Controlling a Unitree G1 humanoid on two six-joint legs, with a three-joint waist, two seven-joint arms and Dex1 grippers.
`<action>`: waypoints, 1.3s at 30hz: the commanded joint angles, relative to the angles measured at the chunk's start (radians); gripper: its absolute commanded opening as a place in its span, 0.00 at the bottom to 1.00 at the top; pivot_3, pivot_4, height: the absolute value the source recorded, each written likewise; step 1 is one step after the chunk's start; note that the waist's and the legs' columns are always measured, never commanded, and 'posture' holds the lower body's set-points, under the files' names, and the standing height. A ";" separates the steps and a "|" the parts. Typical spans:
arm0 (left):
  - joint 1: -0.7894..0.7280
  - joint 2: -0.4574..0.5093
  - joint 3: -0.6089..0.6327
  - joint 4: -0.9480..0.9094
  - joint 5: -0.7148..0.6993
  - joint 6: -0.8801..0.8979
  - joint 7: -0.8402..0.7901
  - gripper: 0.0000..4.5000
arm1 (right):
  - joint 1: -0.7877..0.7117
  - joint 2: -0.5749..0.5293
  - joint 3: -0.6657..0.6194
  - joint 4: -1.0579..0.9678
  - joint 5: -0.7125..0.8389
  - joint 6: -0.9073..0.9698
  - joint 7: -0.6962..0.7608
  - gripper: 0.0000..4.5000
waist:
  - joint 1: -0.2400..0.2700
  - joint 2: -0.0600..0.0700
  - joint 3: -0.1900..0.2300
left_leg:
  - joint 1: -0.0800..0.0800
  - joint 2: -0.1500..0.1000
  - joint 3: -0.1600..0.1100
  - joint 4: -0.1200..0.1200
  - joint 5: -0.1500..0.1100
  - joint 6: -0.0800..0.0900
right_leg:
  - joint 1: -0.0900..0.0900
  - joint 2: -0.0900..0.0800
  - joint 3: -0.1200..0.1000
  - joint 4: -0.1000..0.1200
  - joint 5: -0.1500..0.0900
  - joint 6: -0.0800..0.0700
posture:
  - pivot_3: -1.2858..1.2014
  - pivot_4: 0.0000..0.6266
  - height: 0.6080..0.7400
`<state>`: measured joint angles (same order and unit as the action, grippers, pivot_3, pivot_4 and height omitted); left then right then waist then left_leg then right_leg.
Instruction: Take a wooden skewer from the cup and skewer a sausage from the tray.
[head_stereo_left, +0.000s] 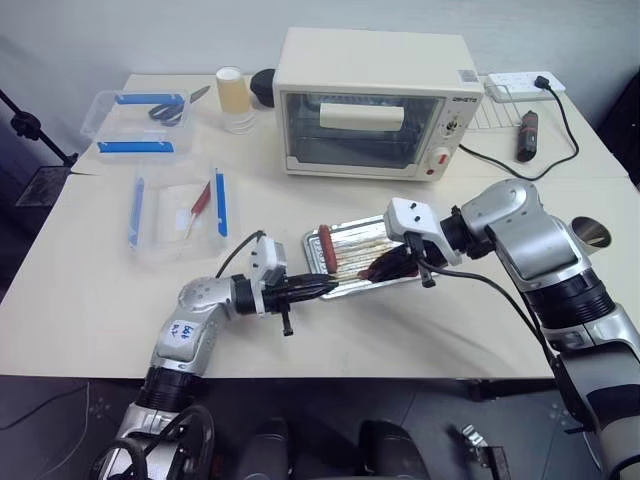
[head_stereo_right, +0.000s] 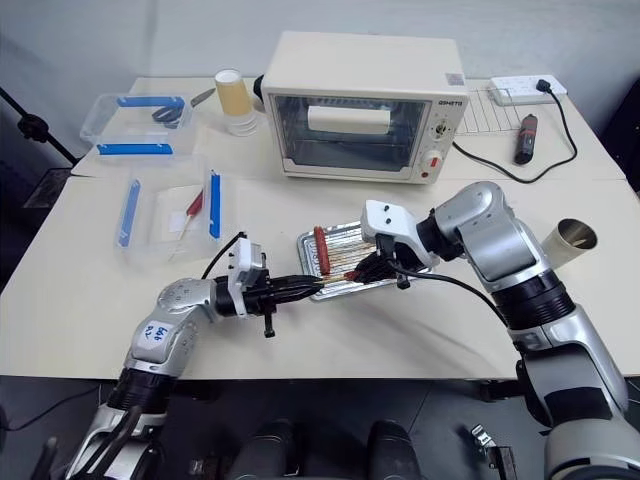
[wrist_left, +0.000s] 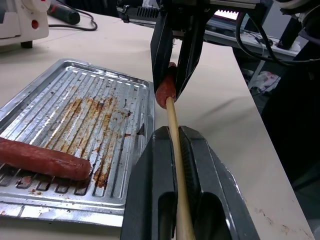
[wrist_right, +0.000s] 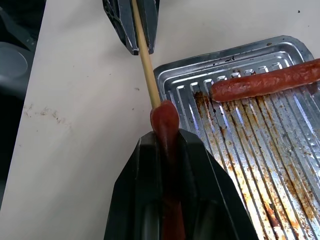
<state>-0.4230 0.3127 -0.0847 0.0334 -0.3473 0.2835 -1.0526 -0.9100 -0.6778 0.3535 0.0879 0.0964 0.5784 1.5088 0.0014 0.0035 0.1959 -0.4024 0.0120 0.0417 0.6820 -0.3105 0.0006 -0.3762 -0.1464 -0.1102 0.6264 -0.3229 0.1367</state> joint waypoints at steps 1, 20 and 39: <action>-0.063 -0.093 -0.127 -0.027 -0.010 -0.022 -0.038 0.00 | -0.023 0.080 0.029 -0.095 0.090 -0.012 0.051 0.03 | -0.001 0.000 0.000 | 0.000 0.000 0.000 0.000 0.000 0.000 | 0.000 0.000 0.000 0.000 0.000 0.000 | 0.52 0.24 1.00; 0.030 -0.021 -0.025 -0.136 -0.013 0.000 -0.036 0.00 | 0.014 0.002 -0.009 -0.115 0.122 0.036 0.077 0.31 | -0.002 0.000 0.000 | 0.000 0.000 -0.001 0.000 0.000 0.000 | 0.000 0.000 0.000 0.000 0.000 0.000 | 0.52 0.24 1.00; 0.354 0.037 0.600 -0.529 -0.315 0.082 0.568 0.00 | 0.471 0.062 -0.533 -0.268 0.491 -0.278 -0.184 1.00 | 0.018 -0.003 0.000 | 0.002 0.002 -0.005 0.000 0.000 0.000 | 0.002 -0.002 0.001 0.000 0.000 0.000 | 0.52 0.24 1.00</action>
<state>-0.0496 0.3624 0.4663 -0.4586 -0.6384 0.3756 -0.5869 -0.4468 -0.6393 -0.1239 -0.1310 0.5632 0.3579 1.3923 0.0195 0.0010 0.1961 -0.4002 0.0125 0.0365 0.6819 -0.3107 0.0008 -0.3739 -0.1481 -0.1092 0.6266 -0.3228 0.1369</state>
